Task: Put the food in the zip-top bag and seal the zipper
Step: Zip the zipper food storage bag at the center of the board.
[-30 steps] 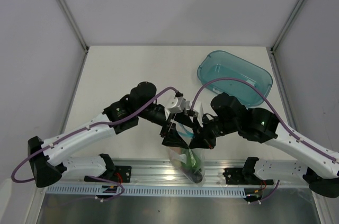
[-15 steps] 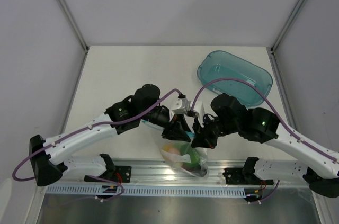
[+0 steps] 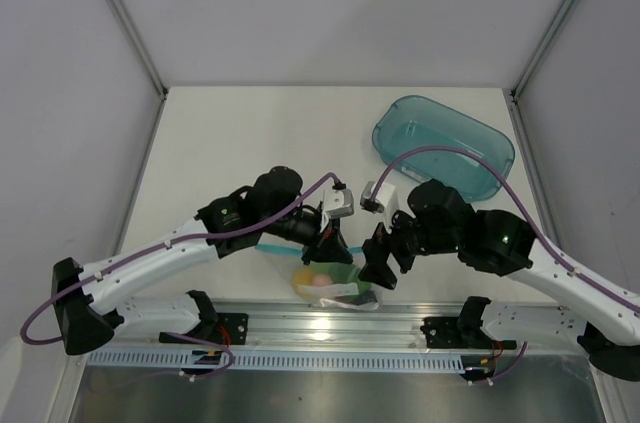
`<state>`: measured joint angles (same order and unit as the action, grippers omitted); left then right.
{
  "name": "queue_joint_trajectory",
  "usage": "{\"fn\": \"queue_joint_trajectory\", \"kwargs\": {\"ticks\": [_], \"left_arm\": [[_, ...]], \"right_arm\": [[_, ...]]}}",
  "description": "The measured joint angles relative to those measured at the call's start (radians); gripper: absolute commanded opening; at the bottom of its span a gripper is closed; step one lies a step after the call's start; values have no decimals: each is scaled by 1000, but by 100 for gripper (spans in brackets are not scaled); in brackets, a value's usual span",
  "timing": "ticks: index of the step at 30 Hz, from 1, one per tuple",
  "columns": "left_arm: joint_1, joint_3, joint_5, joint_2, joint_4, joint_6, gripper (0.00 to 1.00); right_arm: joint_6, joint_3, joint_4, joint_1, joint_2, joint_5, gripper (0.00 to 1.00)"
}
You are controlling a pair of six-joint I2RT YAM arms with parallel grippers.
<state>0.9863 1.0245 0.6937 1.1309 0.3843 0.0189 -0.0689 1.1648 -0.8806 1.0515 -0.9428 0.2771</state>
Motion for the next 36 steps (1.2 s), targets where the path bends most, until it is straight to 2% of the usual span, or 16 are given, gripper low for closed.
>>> {"fn": "queue_joint_trajectory", "kwargs": {"ticks": [7, 13, 17, 20, 21, 24, 36], "left_arm": [[0, -37, -49, -47, 9, 26, 1], [0, -40, -63, -69, 2, 46, 1], [0, -58, -63, -74, -8, 60, 1], [0, -65, -63, -74, -9, 61, 1], [0, -65, -63, -74, -9, 61, 1], [0, -67, -63, -74, -11, 62, 1], [-14, -70, -89, -125, -13, 61, 0]], "right_arm": [[-35, -66, 55, -34, 4, -94, 99], [-55, -224, 172, -143, 85, 13, 96], [-72, -295, 237, -197, 163, 121, 85], [-87, -299, 293, -208, 187, 195, 73], [-92, -299, 310, -208, 189, 217, 64], [-104, -301, 348, -209, 183, 275, 52], [-122, -328, 370, -209, 164, 323, 51]]}}
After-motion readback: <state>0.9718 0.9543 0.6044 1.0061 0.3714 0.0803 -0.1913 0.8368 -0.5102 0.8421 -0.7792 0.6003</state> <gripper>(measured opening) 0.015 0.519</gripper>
